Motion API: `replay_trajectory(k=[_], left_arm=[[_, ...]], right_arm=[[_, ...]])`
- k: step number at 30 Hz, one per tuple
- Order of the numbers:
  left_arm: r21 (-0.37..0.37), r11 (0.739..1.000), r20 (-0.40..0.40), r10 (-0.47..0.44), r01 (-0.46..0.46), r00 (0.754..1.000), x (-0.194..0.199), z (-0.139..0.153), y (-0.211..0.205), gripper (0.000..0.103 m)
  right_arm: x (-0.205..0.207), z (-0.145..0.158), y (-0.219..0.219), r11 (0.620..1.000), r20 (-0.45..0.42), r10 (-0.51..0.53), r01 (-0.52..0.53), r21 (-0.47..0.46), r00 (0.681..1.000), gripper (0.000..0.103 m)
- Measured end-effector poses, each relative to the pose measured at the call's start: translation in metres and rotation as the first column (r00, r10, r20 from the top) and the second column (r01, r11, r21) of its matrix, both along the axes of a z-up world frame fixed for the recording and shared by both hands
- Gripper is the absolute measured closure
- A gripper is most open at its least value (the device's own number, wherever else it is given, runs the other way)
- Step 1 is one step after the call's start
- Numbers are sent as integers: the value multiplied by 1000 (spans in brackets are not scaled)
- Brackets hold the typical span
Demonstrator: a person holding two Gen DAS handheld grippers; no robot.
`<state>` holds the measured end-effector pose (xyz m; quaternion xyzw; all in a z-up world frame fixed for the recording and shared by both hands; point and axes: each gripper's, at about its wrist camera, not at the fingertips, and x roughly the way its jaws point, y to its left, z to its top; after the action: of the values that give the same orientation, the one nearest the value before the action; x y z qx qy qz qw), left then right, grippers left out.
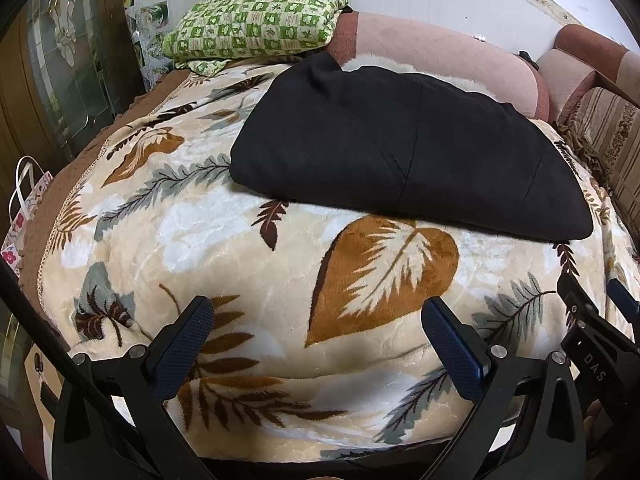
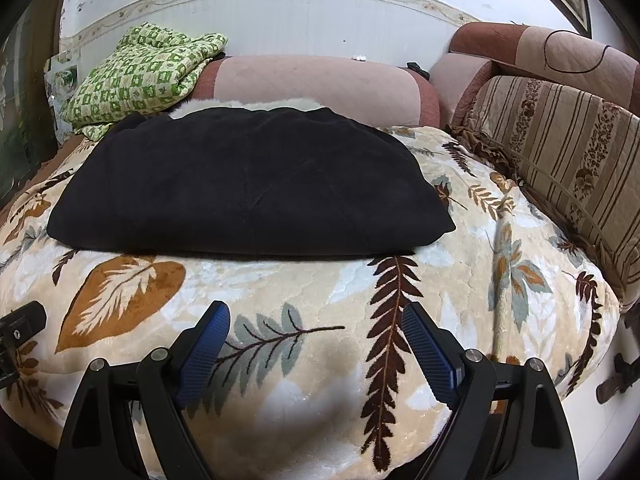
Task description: Fold large clothes
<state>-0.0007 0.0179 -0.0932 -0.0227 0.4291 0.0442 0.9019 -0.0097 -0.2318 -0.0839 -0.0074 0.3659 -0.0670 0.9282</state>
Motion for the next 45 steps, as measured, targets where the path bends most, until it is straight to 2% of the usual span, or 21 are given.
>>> replay_trajectory(k=[45], left_arm=[[-10, 1000, -21, 18, -19, 1000, 1, -5, 1, 0]], right_arm=[[-2, 3, 4, 1000, 21, 19, -18, -20, 1000, 10]])
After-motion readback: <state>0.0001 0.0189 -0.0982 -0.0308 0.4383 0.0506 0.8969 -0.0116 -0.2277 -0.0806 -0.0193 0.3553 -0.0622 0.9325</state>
